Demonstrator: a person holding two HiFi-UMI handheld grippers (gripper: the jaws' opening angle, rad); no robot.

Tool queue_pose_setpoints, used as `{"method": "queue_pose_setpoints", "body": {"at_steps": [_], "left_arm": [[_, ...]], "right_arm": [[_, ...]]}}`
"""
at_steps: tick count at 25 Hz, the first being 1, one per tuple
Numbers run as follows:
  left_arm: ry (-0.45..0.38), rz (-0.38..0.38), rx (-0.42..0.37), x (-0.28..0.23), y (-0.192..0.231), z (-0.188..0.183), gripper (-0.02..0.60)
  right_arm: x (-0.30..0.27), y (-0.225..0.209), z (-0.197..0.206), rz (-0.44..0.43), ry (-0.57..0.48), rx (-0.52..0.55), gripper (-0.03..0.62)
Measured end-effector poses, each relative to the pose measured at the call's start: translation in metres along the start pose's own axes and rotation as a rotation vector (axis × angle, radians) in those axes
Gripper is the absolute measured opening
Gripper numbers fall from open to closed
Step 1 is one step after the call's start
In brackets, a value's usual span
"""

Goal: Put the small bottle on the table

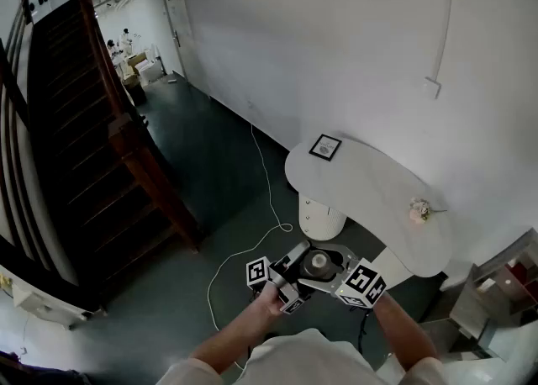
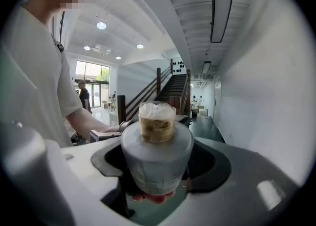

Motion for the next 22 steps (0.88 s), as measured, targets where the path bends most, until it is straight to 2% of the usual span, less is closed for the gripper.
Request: {"method": "queue_pose_setpoints", "body": {"at_steps": [22], "left_arm": [[-0.01,-0.017,-0.036,-0.003,0.022,0.025,0.319]], "right_arm": [[0.029,-0.004,0.014,-0.039,-0.003,0.009,0.348]]}}
Point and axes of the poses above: the fingertips, and each gripper's own axes: x backward along the fingers, y to its left, z out of its underside, the point moved 5 cm from there along x, backward along the fingers, and after that the axes turned 5 degrees about -x, right-handed, at the moved point
